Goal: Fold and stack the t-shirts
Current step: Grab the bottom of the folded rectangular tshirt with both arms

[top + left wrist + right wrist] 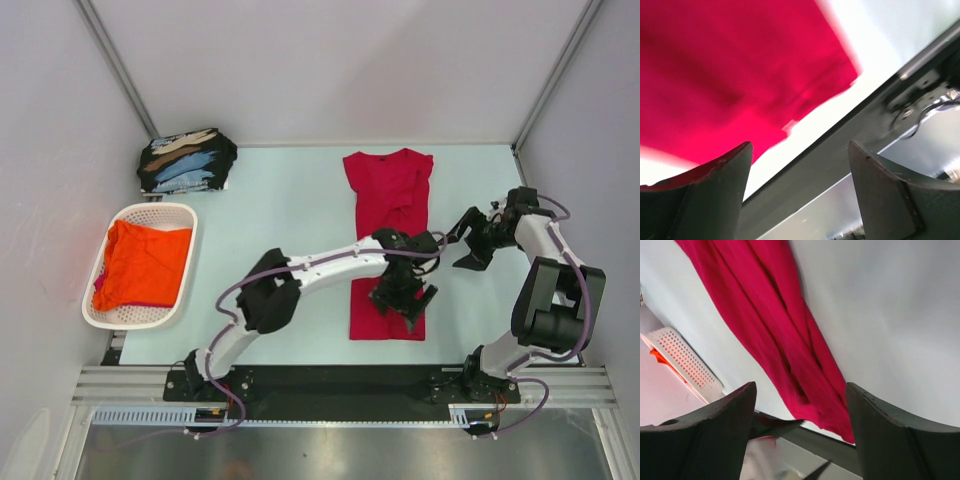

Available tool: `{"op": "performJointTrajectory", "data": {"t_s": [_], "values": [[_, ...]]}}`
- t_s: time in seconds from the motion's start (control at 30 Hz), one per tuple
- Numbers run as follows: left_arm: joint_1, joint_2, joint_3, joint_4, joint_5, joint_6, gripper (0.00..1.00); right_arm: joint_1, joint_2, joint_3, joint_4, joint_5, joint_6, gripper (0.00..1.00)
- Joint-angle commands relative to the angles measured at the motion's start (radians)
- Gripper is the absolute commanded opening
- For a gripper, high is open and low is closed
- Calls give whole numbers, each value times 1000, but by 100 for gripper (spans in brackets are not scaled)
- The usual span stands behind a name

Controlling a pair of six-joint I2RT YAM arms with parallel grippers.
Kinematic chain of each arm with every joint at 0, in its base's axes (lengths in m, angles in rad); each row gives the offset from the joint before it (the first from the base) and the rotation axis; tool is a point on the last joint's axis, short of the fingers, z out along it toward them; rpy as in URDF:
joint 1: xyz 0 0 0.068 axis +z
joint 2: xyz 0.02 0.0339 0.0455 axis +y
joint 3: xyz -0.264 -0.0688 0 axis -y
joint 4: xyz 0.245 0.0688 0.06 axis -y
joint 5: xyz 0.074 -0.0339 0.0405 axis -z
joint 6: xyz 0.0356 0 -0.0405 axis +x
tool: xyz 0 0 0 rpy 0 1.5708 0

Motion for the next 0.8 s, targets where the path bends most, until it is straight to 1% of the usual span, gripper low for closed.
{"op": "performJointTrajectory", "data": {"t_s": [0.0,0.03,0.07,0.1,0.13,0.17,0.23,0.27,0.3,0.37,0.4,0.5,0.53,0.57,0.6,0.63,0.67,0.7,0.73,0.77], "values": [[140,-318,-131,83,-233,-13,84,58,-118,-33,-56,-57,-27,76],[183,-413,-206,103,-254,-37,85,70,-134,-43,-73,-53,-30,76],[278,-459,-246,145,-257,-51,86,81,-163,-56,-89,-53,-33,75],[326,-505,-284,175,-253,-62,87,120,-173,-80,-119,-48,-30,75],[376,-583,-358,204,-234,-71,88,142,-186,-96,-127,-42,-26,75],[470,-613,-387,242,-207,-76,89,163,-228,-115,-129,-44,-12,74],[550,-663,-453,262,-178,-68,90,206,-287,-178,-126,-41,8,74],[611,-671,-469,262,-162,-58,90,208,-311,-195,-135,-33,14,74],[633,-679,-483,262,-156,-47,91,210,-351,-209,-162,-27,17,73],[676,-679,-516,253,-148,-1,91,210,-381,-234,-195,-8,10,73],[684,-677,-527,253,-142,15,91,211,-419,-237,-215,4,5,73],[705,-654,-572,255,-90,53,92,216,-468,-257,-250,36,14,73],[708,-648,-590,256,-79,62,92,217,-483,-261,-265,60,28,71],[710,-641,-598,262,-66,68,92,223,-490,-267,-287,80,36,69],[711,-628,-602,265,-44,74,92,230,-494,-275,-313,94,40,64],[711,-625,-612,269,-36,84,93,234,-508,-287,-321,119,49,53],[711,-624,-616,282,-29,88,93,240,-516,-316,-322,125,60,52],[711,-615,-618,284,-21,99,93,243,-526,-338,-304,107,66,49],[714,-610,-616,287,-13,105,93,243,-539,-355,-295,95,94,32],[716,-604,-612,288,-4,111,93,248,-545,-384,-279,87,108,28]]}}
